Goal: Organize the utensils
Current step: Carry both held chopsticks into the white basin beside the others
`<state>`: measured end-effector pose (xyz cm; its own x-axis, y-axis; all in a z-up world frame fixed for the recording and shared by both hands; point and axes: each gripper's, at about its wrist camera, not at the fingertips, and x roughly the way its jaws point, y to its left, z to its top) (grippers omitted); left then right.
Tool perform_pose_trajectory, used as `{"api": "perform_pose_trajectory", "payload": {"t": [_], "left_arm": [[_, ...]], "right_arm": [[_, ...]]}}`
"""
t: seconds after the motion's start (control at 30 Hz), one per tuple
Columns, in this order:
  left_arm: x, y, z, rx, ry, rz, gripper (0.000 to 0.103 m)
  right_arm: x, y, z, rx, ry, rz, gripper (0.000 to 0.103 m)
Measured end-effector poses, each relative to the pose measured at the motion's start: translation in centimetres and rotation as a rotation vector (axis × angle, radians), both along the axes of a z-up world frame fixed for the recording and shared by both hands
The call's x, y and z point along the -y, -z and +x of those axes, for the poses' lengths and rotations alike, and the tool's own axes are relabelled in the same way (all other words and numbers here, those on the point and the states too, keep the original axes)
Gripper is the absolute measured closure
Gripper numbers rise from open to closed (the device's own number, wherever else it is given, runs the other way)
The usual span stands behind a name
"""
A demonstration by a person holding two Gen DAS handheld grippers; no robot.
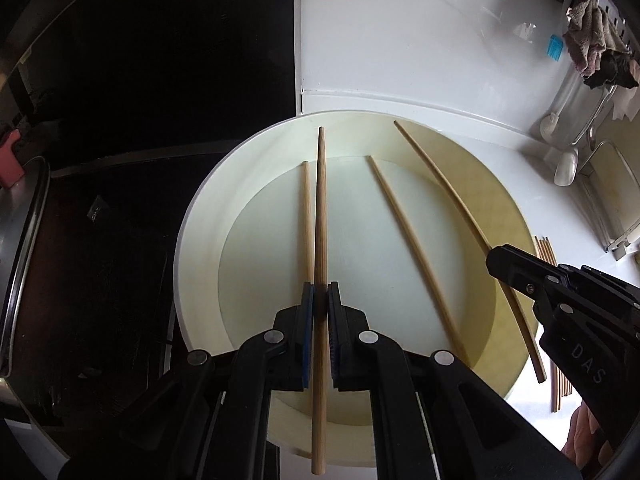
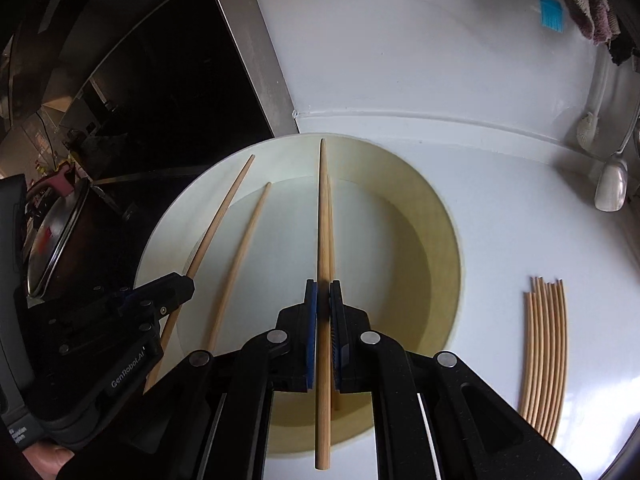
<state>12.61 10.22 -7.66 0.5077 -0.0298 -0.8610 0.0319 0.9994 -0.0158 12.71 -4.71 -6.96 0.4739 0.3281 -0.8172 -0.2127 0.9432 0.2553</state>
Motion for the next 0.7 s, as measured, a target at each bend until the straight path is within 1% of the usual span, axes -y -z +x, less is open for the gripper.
{"api": "perform_pose_trajectory", "payload": {"t": [0.23,0.53,0.57,0.67,0.7], "left_arm": [[-1.0,1.5,1.8,-0.035,0.024,-0.012,0.095],[-1.5,2.9,2.4,-0.071,0.027,-0.027,0.095],[-1.6,2.9,2.3,-0.072,0.024,-0.026,0.094],[-1.7,2.6,2.2,-0.059,0.019,-0.021,0.084],[-1.7,2.4,2.2,-0.056,0.017,-0.019,0.079]], "right_arm": [[-1.6,2.8,2.8,-0.095,0.012,-0.018,0.097],[-2.5,4.5,3.8,-0.151,0.010,-0.043,0.097],[-2.5,4.6,3.9,-0.155,0.010,-0.046,0.097],[-2.5,4.7,3.9,-0.164,0.007,-0.045,0.095],[-2.5,4.6,3.8,-0.160,0.004,-0.040,0.093]]}}
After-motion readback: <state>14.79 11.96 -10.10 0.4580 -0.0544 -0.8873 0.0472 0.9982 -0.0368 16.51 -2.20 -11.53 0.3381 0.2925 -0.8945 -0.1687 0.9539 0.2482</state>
